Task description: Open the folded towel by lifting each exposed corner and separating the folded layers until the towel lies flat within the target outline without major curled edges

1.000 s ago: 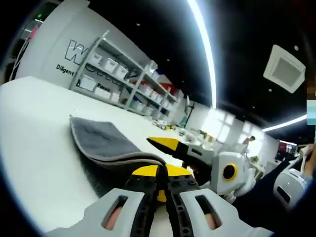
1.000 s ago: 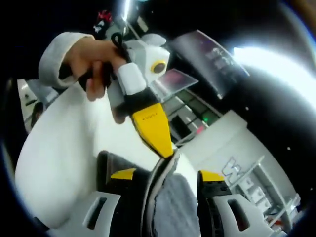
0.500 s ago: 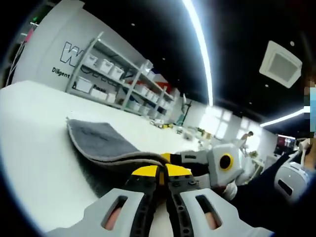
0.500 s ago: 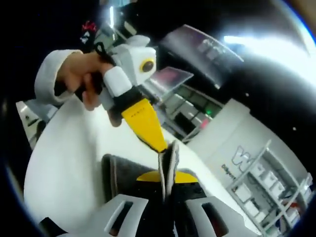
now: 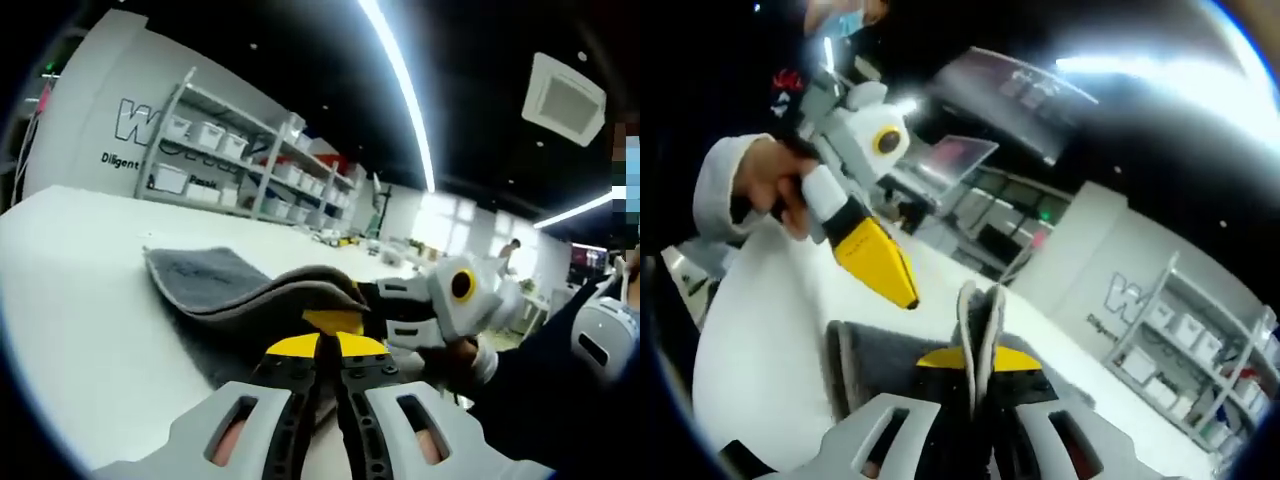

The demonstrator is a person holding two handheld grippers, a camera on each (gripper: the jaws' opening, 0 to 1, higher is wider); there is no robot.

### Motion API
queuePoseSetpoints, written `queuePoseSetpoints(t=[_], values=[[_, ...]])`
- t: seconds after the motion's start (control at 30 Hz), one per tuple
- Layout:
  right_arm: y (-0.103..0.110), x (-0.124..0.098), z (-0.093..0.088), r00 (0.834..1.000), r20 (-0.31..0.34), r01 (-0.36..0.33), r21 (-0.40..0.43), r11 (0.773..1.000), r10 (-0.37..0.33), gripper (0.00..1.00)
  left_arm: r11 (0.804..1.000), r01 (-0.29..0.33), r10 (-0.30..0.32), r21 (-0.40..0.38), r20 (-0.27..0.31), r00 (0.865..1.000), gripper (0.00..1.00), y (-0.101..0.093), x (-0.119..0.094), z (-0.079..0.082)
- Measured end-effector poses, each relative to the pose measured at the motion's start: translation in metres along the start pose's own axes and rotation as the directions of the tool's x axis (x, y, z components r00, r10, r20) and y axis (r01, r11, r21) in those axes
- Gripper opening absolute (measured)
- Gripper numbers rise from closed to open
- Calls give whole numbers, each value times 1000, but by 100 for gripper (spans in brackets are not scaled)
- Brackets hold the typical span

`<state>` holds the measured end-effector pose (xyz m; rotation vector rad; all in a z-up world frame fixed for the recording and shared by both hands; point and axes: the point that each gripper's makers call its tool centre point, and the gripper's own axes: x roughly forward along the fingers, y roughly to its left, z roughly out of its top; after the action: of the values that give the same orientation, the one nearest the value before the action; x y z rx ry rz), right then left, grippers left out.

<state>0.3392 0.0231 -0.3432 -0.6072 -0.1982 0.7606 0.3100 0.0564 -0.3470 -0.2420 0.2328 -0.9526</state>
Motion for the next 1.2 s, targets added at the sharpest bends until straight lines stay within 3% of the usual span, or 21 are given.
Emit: queuePoseSetpoints(t=[0.1,0.17,0.27,0.5,0.63,0.7,0.87,1.2], values=[[-9,-3,-1,1000,5,29,52,998,-30,0,1000,-20,21,19,-13,1000,4,4,1,-4],[-12,-5,0,999,10,37,73,997,-38,0,996,-39,40,85,-15,999,4,6,2,-4],[-9,-5,1,999,35,0,173,985,-6,0,992,-50,52,114,-18,998,10,6,5,-5],[-30,-12,-3,997,40,46,268,962,-59,0,972,-101,125,213,-103,987,13,20,10,-24],[-36,-16,-4,996,33,66,281,957,-79,0,958,-121,170,258,-174,970,12,29,9,-39],[-41,-19,-4,995,38,78,289,954,-93,0,954,-137,192,268,-193,962,12,33,8,-42],[-51,-26,-7,993,30,100,315,944,-116,0,963,-148,196,225,-210,958,8,34,7,-46],[-74,-44,-13,986,11,151,381,912,-168,0,954,-178,235,241,-233,944,1,33,7,-54]])
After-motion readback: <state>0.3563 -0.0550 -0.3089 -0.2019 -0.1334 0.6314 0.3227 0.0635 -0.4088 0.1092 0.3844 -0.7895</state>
